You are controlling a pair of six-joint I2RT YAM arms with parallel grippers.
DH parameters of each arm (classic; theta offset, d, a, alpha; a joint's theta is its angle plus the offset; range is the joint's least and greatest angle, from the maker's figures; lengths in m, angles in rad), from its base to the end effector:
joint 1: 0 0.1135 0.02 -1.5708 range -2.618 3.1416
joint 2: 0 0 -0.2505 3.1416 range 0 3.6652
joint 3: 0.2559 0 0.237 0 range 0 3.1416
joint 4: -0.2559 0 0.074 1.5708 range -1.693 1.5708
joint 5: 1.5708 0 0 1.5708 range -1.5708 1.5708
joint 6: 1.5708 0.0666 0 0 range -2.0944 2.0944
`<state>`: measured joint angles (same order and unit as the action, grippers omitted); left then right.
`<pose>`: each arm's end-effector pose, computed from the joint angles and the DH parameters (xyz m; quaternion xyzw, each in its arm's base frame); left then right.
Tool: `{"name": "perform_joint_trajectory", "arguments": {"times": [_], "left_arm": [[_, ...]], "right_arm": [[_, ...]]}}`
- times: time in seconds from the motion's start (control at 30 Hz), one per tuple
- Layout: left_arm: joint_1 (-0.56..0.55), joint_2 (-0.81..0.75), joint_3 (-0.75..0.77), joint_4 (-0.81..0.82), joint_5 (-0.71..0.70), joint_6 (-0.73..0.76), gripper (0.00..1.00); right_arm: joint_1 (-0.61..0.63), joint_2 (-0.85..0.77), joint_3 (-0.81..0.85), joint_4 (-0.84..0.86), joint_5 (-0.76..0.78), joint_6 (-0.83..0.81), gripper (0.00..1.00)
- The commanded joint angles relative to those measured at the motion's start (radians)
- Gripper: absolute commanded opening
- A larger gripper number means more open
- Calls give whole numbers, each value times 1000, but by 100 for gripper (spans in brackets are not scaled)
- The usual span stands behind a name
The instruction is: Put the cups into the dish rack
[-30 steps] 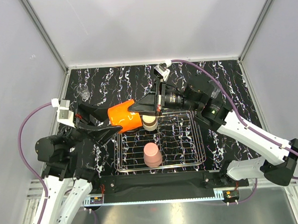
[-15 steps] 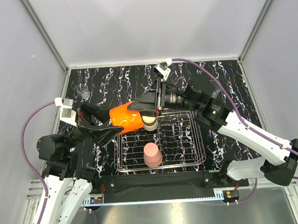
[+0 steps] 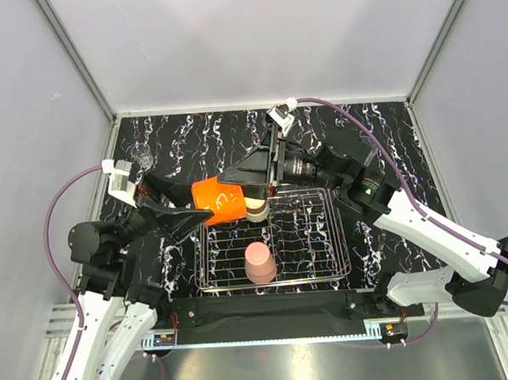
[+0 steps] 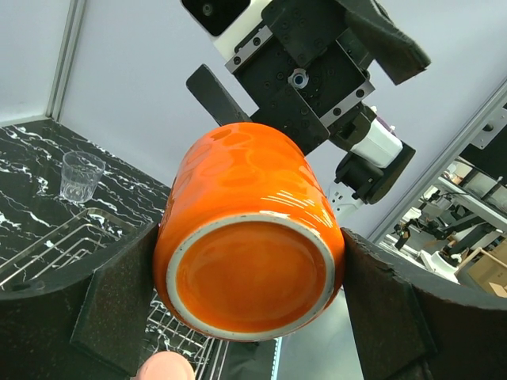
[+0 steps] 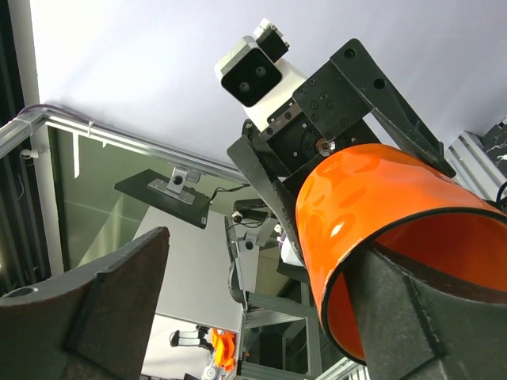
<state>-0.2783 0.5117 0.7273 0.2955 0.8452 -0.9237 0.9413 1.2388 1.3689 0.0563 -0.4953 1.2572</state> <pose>0.0977 -0.0797 0.4016 0.1895 0.5494 -0.6160 0.5319 0.1441 0.2516 0.4641 -0.0890 0.6407 0.7360 0.1997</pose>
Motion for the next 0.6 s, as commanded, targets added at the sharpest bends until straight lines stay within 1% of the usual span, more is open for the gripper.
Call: {"name": "perform_joint_trajectory", "arguments": {"times": [0.0,0.07,0.23,0.4,0.43,0.5,0.53,0.57], "left_arm": [[-4,-15,49,62,-34,-20,0],[-4,-19,53,59,-43,-20,0],[-4,-4,60,68,-44,-44,0],[-4,-6,76,54,-55,-31,0],[-4,-6,87,7,-55,-15,0],[-4,-7,118,-68,-75,23,0],[-4,-4,150,-153,-77,70,0],[-4,2,170,-200,-83,95,0]], "right_arm": [[10,-33,29,-16,4,-30,95],[10,-38,24,-44,3,-38,100],[10,-50,6,-52,-5,-41,100],[10,-61,-2,-122,20,-70,100],[10,-71,5,-183,38,-85,100],[10,-82,42,-280,125,-154,100],[10,-96,62,-406,167,-183,100],[10,-102,96,-468,263,-227,100]]}}
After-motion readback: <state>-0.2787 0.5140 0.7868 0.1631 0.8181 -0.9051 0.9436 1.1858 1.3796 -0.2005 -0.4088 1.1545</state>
